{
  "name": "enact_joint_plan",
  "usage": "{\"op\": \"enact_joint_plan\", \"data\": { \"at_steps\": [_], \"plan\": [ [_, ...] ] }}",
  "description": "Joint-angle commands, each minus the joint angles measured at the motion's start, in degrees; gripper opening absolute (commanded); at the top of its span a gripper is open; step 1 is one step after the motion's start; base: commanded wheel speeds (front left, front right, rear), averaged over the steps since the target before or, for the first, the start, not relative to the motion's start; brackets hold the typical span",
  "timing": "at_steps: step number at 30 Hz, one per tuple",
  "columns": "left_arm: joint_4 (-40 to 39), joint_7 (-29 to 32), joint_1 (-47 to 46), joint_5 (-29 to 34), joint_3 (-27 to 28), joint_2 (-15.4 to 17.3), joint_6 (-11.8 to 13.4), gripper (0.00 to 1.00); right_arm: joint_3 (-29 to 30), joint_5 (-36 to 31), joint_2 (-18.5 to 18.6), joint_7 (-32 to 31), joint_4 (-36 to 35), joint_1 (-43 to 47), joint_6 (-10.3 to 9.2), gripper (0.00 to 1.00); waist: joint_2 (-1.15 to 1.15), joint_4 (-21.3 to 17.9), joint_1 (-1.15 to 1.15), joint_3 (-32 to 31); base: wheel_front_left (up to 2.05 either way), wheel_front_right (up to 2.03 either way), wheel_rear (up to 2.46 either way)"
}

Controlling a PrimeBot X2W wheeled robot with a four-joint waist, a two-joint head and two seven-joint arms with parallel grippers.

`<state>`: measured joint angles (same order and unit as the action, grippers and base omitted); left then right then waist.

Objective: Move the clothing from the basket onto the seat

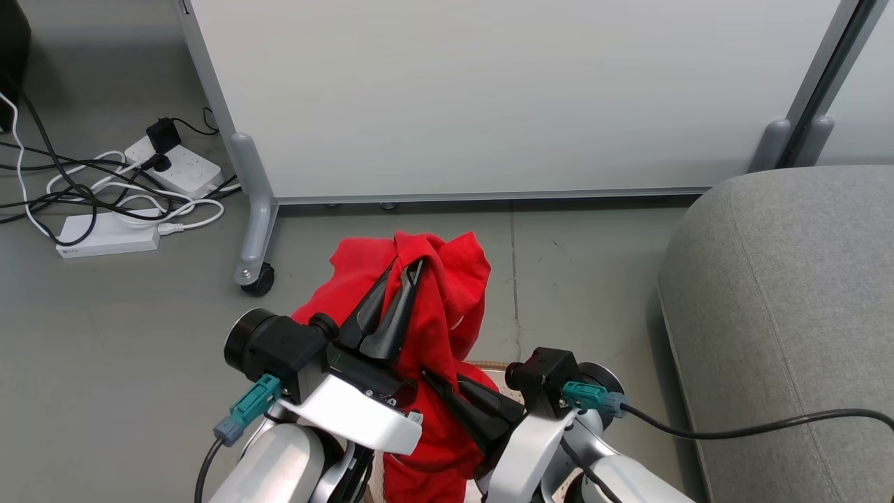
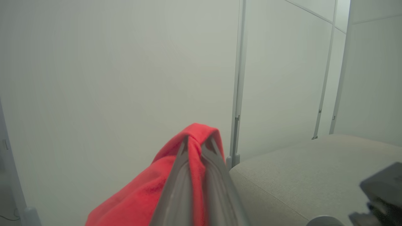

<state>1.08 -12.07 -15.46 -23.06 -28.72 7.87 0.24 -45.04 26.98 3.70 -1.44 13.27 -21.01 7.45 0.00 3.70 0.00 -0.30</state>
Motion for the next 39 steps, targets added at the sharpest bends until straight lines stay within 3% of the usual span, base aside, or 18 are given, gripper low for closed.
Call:
{"op": "enact_joint_plan", "data": {
  "at_steps": [1, 4, 6, 7, 16, 31, 39],
  "plan": [
    [0.12, -0.29, -0.75, -0.05, 0.04, -0.02, -0.17, 0.0, -0.1, 0.57, 0.21, 0.58, 0.4, -0.85, 0.07, 0.0, 0.0, 0.05, 0.0, 0.01, 0.0, 0.0, 0.0],
    [0.24, -0.18, -0.86, 0.37, 0.0, 0.11, 0.41, 0.0, -0.48, 1.19, 0.27, 1.43, 1.15, -1.51, 0.06, 0.0, 0.0, 0.13, 0.0, 0.02, 0.0, 0.0, 0.0],
    [0.18, -0.45, -0.75, 0.27, 0.24, -0.08, 0.95, 0.9, 0.1, 1.44, 0.55, 2.29, 1.43, -2.03, 0.06, 0.0, 0.0, 0.1, 0.0, -0.01, 0.0, 0.0, 0.0],
    [0.0, -0.6, -0.82, 0.61, 0.31, -0.08, 1.29, 1.0, 0.43, 1.39, 0.64, 2.64, 1.53, -2.24, 0.06, 0.0, 0.0, 0.07, 0.0, 0.0, 0.0, 0.0, 0.0],
    [-1.71, -1.96, -0.84, 4.68, 0.81, 0.44, 4.97, 1.0, 5.85, 0.23, 1.44, 6.68, 2.56, -3.35, 0.07, 0.0, 0.0, -0.41, 0.0, -0.05, 0.0, 0.0, 0.0],
    [1.96, 5.56, 3.6, 3.75, -8.62, 3.06, -2.16, 1.0, 16.37, -3.02, 3.67, 6.34, 3.89, -0.75, 0.07, 0.0, 0.0, -1.15, 0.0, 0.69, 0.0, 0.0, 0.0],
    [4.2, 6.81, 4.32, 2.57, -10.95, 3.55, -4.22, 1.0, 19.61, -3.98, 4.23, 6.14, 3.9, 1.86, 0.07, 0.0, 0.0, -3.28, 0.0, 0.42, 0.0, 0.0, 0.0]
  ]
}}
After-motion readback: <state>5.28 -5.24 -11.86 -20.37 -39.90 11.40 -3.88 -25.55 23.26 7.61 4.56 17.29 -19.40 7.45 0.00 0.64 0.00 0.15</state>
